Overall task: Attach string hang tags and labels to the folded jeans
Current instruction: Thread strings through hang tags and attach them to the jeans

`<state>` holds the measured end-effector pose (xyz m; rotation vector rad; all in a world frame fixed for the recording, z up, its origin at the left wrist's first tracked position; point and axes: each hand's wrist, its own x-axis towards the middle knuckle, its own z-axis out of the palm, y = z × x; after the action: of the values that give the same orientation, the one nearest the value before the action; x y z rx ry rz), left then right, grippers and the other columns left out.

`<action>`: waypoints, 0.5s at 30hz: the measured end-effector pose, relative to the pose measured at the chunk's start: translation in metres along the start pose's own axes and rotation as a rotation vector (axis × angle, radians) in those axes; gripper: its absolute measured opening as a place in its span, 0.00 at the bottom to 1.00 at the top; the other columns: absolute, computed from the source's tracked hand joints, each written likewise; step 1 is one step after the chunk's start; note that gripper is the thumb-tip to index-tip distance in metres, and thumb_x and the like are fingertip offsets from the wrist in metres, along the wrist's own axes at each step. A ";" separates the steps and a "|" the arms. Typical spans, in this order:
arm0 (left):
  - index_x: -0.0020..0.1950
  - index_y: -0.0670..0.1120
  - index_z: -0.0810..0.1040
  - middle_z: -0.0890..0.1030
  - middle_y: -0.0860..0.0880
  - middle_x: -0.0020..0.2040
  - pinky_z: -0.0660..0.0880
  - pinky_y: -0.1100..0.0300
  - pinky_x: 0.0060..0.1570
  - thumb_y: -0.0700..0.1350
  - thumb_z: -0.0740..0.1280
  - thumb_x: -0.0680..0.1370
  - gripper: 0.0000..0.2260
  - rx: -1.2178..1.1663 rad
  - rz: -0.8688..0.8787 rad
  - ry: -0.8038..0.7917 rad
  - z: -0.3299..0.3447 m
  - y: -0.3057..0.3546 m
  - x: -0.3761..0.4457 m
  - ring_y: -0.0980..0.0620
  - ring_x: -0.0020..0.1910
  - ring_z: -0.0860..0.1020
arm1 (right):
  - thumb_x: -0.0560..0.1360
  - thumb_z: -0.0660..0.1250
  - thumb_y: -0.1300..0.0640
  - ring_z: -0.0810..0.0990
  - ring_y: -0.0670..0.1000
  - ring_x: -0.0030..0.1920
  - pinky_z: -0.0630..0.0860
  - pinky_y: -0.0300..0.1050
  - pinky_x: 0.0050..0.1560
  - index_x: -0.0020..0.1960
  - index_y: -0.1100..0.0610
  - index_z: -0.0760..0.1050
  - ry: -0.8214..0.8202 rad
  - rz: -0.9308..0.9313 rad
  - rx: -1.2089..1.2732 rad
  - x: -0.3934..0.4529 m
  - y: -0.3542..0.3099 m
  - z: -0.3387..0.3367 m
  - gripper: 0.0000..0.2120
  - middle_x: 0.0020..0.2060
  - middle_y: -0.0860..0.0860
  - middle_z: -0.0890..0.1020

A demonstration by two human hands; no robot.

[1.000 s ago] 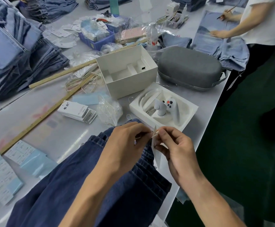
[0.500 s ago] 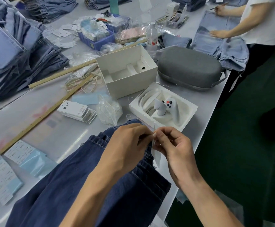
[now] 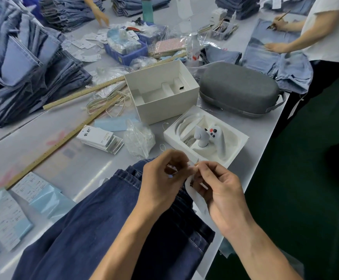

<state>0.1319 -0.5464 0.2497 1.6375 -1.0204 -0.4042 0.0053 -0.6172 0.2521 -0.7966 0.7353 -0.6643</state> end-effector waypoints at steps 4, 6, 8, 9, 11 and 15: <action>0.45 0.43 0.81 0.82 0.50 0.40 0.78 0.55 0.43 0.41 0.78 0.74 0.07 -0.074 -0.046 -0.054 0.003 -0.004 0.003 0.49 0.40 0.80 | 0.70 0.72 0.54 0.83 0.50 0.42 0.83 0.43 0.47 0.42 0.55 0.85 0.016 -0.013 -0.011 0.001 0.003 -0.001 0.06 0.42 0.56 0.85; 0.45 0.41 0.82 0.82 0.50 0.40 0.78 0.57 0.42 0.40 0.77 0.75 0.05 -0.047 -0.032 -0.065 0.004 -0.005 0.002 0.51 0.39 0.80 | 0.70 0.72 0.53 0.84 0.52 0.44 0.83 0.46 0.50 0.43 0.55 0.85 0.022 -0.030 -0.040 0.001 0.004 -0.002 0.06 0.43 0.56 0.86; 0.46 0.41 0.83 0.83 0.51 0.40 0.78 0.56 0.43 0.42 0.76 0.76 0.04 0.029 0.005 -0.057 0.003 -0.006 0.001 0.52 0.40 0.80 | 0.71 0.73 0.53 0.85 0.52 0.46 0.83 0.42 0.49 0.45 0.53 0.85 0.031 -0.102 -0.175 0.002 0.002 -0.003 0.06 0.43 0.55 0.86; 0.46 0.42 0.84 0.83 0.51 0.42 0.78 0.56 0.43 0.42 0.75 0.76 0.04 0.071 0.037 -0.039 0.001 -0.006 0.001 0.53 0.41 0.80 | 0.71 0.73 0.53 0.86 0.50 0.47 0.82 0.39 0.47 0.48 0.51 0.85 0.047 -0.178 -0.311 0.005 -0.001 -0.005 0.06 0.44 0.53 0.87; 0.47 0.43 0.85 0.84 0.52 0.45 0.78 0.59 0.44 0.40 0.75 0.76 0.02 0.139 0.097 0.019 -0.009 -0.008 0.000 0.55 0.43 0.80 | 0.73 0.74 0.57 0.86 0.47 0.48 0.81 0.35 0.46 0.53 0.46 0.84 0.048 -0.351 -0.578 0.013 -0.008 -0.006 0.10 0.46 0.48 0.86; 0.52 0.46 0.87 0.85 0.54 0.49 0.78 0.61 0.50 0.37 0.73 0.78 0.06 0.248 0.019 0.167 -0.053 -0.019 -0.022 0.56 0.49 0.81 | 0.76 0.73 0.60 0.84 0.45 0.49 0.78 0.30 0.49 0.55 0.43 0.81 -0.134 -0.552 -0.775 0.028 -0.012 0.024 0.14 0.49 0.43 0.85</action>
<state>0.1645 -0.4959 0.2443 1.8472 -0.9887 -0.1282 0.0370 -0.6355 0.2644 -1.7804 0.6476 -0.8095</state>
